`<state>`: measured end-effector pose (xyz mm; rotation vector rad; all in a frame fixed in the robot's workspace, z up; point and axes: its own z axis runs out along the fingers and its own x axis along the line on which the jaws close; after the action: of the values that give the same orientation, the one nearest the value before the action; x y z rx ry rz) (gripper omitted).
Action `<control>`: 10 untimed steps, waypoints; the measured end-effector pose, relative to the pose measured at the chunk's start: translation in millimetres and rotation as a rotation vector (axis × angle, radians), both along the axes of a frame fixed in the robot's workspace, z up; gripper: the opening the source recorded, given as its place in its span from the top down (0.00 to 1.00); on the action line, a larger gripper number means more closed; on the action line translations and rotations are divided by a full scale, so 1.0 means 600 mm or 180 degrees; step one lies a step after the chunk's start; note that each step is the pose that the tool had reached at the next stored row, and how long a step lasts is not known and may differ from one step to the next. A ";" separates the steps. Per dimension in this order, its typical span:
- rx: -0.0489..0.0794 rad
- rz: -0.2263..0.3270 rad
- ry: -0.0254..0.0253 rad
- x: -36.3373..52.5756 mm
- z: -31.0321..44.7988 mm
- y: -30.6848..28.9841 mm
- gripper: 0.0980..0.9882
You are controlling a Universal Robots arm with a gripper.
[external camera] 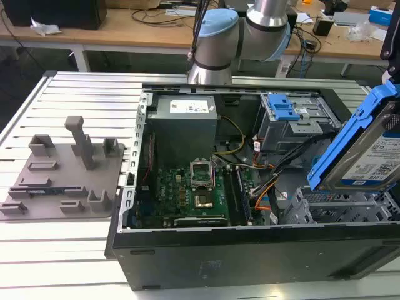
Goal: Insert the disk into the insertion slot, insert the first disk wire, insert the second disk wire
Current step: 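Insert the disk into the insertion slot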
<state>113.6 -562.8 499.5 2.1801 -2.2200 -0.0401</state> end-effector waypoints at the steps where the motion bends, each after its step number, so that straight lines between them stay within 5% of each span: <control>1: 0.0000 0.0000 0.0000 0.000 0.000 0.0000 0.70; 10: 0.0000 0.0000 0.0000 0.000 0.000 0.0000 0.70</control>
<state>113.6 -562.8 499.5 2.1800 -2.2200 -0.0400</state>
